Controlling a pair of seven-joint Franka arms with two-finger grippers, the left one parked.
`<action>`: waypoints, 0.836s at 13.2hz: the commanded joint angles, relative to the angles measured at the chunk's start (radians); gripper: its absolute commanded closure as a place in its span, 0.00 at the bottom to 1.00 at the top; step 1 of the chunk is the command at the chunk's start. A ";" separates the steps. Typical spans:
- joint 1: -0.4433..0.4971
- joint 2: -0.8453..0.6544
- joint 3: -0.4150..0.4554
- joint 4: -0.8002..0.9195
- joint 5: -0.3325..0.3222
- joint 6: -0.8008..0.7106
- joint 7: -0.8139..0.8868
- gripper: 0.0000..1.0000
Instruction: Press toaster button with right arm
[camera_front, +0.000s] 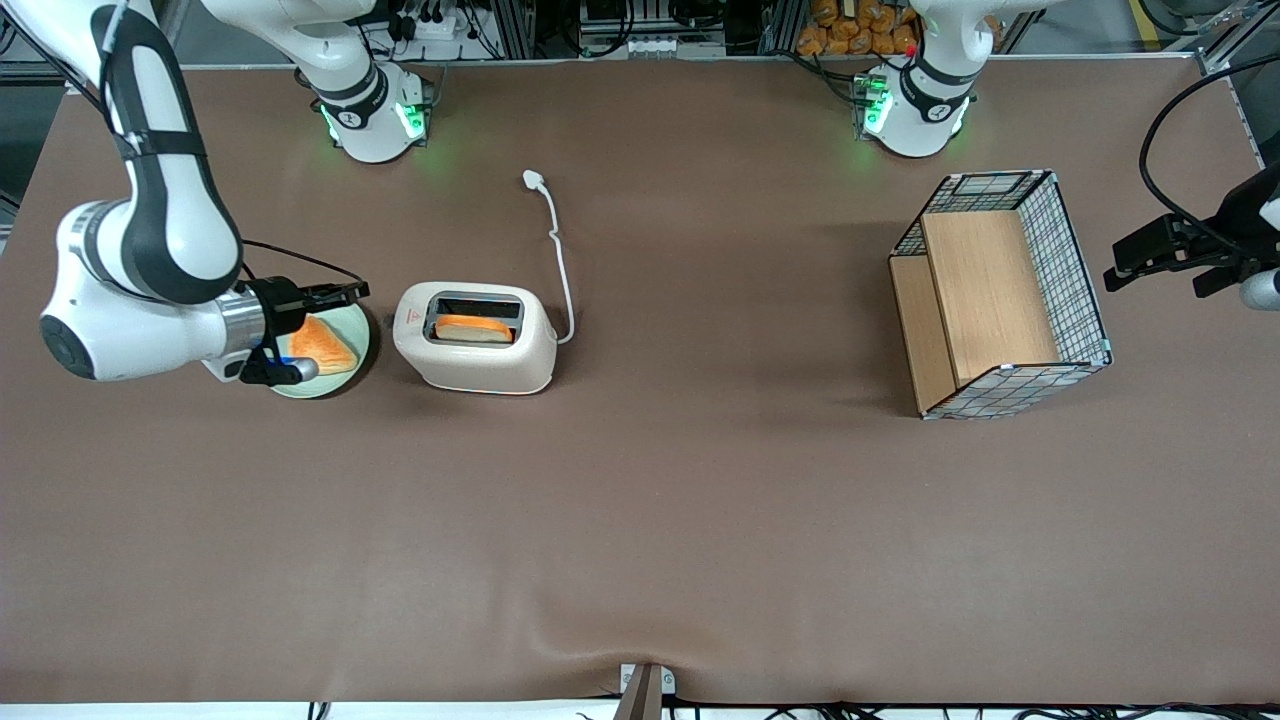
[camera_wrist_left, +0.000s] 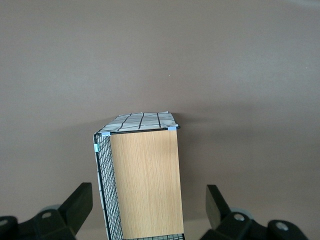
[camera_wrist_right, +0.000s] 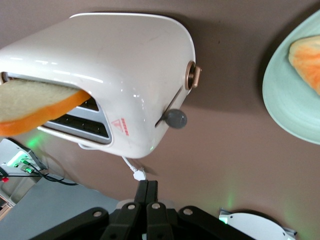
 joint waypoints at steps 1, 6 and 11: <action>-0.009 0.037 -0.007 -0.001 0.019 0.017 -0.075 0.98; -0.021 0.066 -0.007 -0.001 0.050 0.078 -0.112 0.98; -0.063 0.103 -0.007 -0.029 0.121 0.075 -0.167 0.97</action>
